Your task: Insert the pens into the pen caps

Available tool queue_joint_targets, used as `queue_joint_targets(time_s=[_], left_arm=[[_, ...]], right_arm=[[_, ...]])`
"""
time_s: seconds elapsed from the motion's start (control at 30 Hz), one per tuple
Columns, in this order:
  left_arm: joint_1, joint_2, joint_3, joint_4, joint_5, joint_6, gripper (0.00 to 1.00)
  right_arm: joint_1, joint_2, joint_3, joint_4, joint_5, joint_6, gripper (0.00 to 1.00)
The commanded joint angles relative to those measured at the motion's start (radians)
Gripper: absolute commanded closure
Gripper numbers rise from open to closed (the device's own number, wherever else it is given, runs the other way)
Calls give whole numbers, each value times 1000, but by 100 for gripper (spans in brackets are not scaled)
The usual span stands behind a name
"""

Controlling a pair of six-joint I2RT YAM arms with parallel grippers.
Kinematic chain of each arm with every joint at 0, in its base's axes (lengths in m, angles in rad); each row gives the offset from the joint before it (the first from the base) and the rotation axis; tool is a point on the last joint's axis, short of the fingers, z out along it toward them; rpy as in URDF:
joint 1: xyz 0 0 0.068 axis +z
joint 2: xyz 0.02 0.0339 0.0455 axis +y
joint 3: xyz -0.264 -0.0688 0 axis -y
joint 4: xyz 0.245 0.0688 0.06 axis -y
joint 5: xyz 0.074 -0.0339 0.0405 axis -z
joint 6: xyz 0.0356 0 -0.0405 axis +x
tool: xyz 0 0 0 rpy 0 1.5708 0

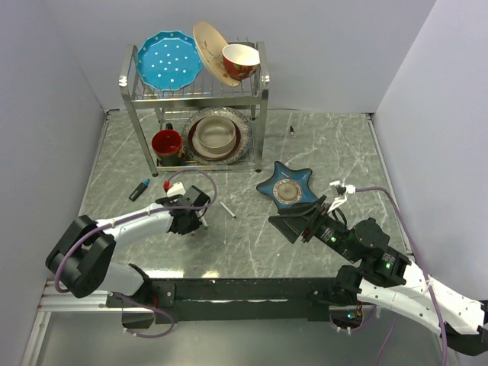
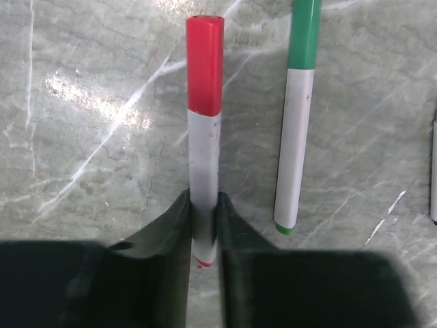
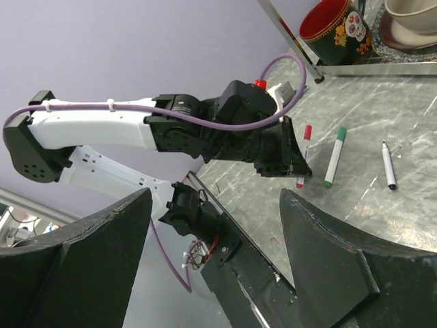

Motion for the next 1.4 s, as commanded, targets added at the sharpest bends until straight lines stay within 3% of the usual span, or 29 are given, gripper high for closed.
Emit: queue_joint_targets(time_s=[0.0, 0.13, 0.17, 0.23, 0.27, 0.37, 0.53, 0.7, 0.9, 1.13, 1.37], left_arm=[[2, -59, -20, -21, 45, -14, 70], [2, -152, 7, -91, -8, -20, 45], [2, -162, 32, -119, -20, -10, 34], [3, -188, 64, -147, -63, 1, 24], [6, -195, 96, -160, -80, 6, 14], [32, -216, 156, -228, -143, -9, 6], [124, -287, 205, -271, -234, 6, 2], [160, -345, 227, -220, -168, 61, 5], [158, -330, 244, -87, 143, 109, 6], [158, -314, 265, -9, 297, 180, 7], [158, -480, 212, 7, 263, 271, 5]], right_arm=[[3, -12, 26, 6, 16, -16, 17], [3, -15, 15, 27, 0, -16, 17], [3, -14, 15, 30, -4, -16, 17], [3, -10, 18, 32, -9, -18, 17], [2, -7, 18, 32, -12, -21, 17], [3, -9, 21, 20, -15, -22, 17], [3, -15, 21, -32, 5, -22, 17], [5, -10, 21, -107, 61, -73, 17], [3, 59, 43, -210, 160, -108, 18], [2, 331, 119, -239, 241, -168, 22], [-17, 655, 283, -174, 188, -272, 27]])
